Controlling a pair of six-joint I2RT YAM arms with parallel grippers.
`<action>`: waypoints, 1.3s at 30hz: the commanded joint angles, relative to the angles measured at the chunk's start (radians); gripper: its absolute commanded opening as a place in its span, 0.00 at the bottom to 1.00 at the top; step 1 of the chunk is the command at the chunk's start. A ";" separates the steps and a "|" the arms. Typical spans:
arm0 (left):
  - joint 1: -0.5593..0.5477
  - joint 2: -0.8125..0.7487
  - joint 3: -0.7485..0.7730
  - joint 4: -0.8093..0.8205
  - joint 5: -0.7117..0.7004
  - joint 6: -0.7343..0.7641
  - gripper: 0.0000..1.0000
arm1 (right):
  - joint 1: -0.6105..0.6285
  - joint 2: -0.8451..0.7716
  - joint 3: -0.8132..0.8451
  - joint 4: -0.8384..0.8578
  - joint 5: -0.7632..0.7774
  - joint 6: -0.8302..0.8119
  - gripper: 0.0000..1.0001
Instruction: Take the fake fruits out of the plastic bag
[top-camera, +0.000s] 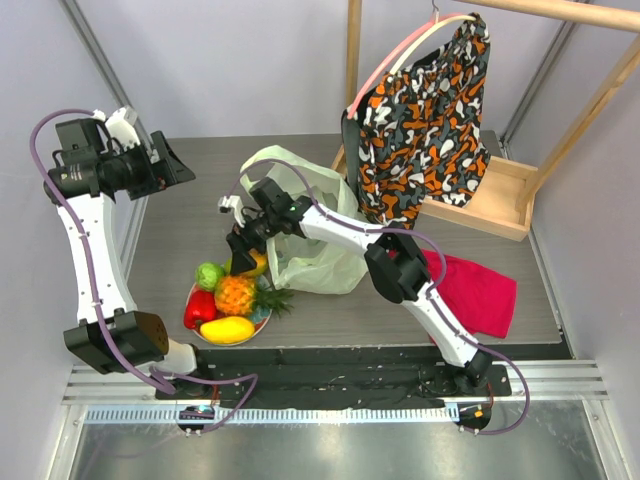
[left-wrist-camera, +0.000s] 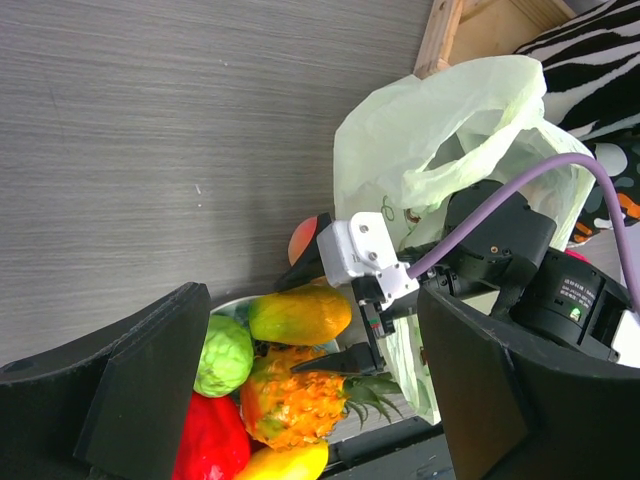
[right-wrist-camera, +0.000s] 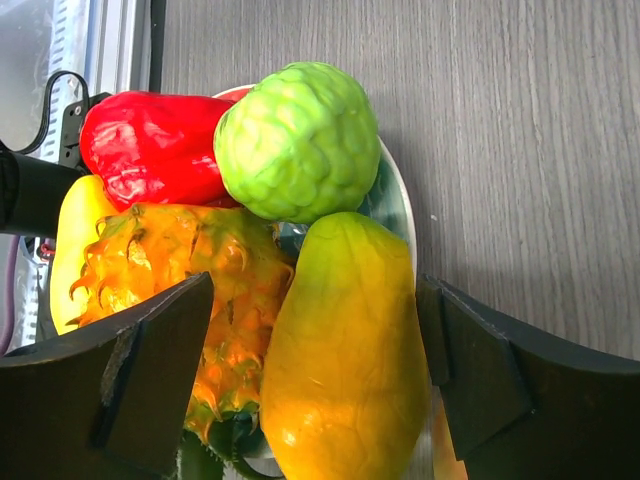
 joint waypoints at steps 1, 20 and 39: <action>0.004 0.011 0.039 0.039 0.031 0.006 0.89 | 0.001 0.002 -0.058 -0.130 0.047 0.044 0.92; 0.006 0.022 0.071 0.048 0.066 -0.008 0.89 | -0.058 -0.178 -0.077 0.003 0.135 0.268 0.99; 0.004 0.007 0.045 0.068 0.089 -0.025 0.89 | -0.127 -0.165 -0.102 -0.089 0.598 -0.025 1.00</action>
